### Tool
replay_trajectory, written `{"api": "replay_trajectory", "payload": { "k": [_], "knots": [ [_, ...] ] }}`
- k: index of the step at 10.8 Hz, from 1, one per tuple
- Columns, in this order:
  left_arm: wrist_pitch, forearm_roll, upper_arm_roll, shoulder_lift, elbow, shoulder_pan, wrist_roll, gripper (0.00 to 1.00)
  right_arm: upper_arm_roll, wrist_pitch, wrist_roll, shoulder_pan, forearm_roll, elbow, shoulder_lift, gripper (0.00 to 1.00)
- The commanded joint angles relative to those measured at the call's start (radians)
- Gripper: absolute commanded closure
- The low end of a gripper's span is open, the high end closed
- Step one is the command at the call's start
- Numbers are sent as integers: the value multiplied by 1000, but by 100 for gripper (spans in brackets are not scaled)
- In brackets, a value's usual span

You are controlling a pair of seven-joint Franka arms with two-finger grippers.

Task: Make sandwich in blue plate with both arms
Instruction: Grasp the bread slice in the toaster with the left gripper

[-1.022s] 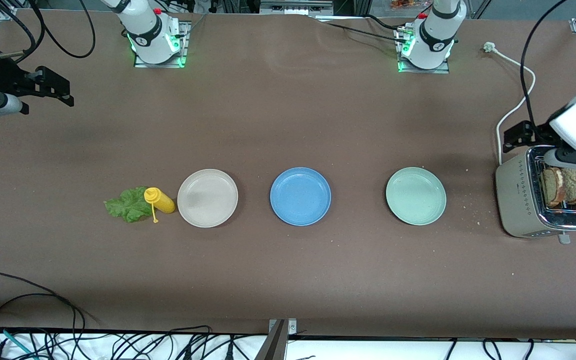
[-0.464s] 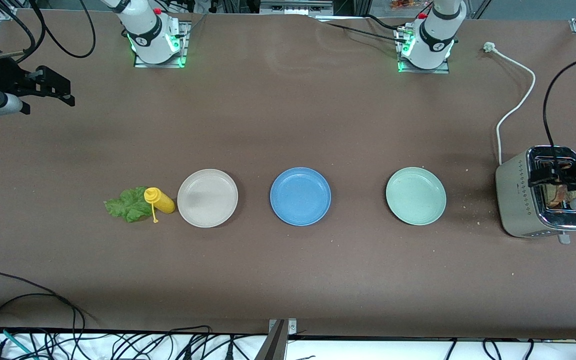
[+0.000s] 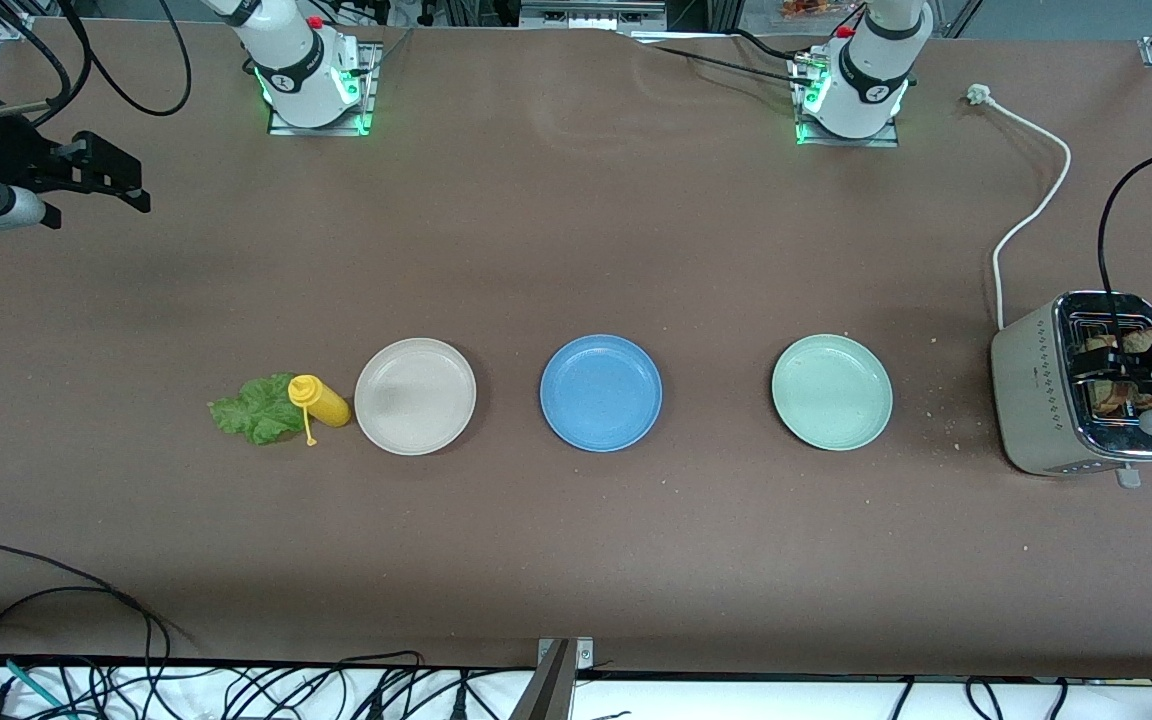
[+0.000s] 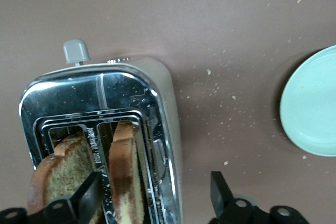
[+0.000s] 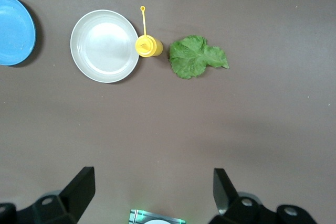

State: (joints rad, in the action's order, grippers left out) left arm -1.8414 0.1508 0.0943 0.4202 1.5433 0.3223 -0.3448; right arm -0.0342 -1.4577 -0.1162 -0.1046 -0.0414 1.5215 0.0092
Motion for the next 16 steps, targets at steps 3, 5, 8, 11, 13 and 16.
{"api": "replay_trajectory", "payload": {
  "k": [3, 5, 8, 11, 13, 16],
  "knots": [
    [5, 82, 10, 42, -12, 20, -45, 34, -1, 16, 12, 3, -20, -20, 3, 0],
    [30, 81, 10, 48, -6, 20, -43, 100, -1, 16, 12, 3, -18, -20, 3, 0],
    [40, 82, 12, 45, -14, 20, -45, 100, -1, 14, 13, 3, -20, -20, 3, 0],
    [40, 142, 25, 28, -51, -3, -49, 100, -1, 14, 13, 3, -20, -20, 3, 0],
    [91, 139, 34, -24, -71, -6, -52, 100, -1, 14, 13, 3, -20, -20, 3, 0],
    [218, 138, 148, -52, -162, -17, -42, 100, 0, 16, 13, 3, -20, -20, 3, 0]
  ]
}}
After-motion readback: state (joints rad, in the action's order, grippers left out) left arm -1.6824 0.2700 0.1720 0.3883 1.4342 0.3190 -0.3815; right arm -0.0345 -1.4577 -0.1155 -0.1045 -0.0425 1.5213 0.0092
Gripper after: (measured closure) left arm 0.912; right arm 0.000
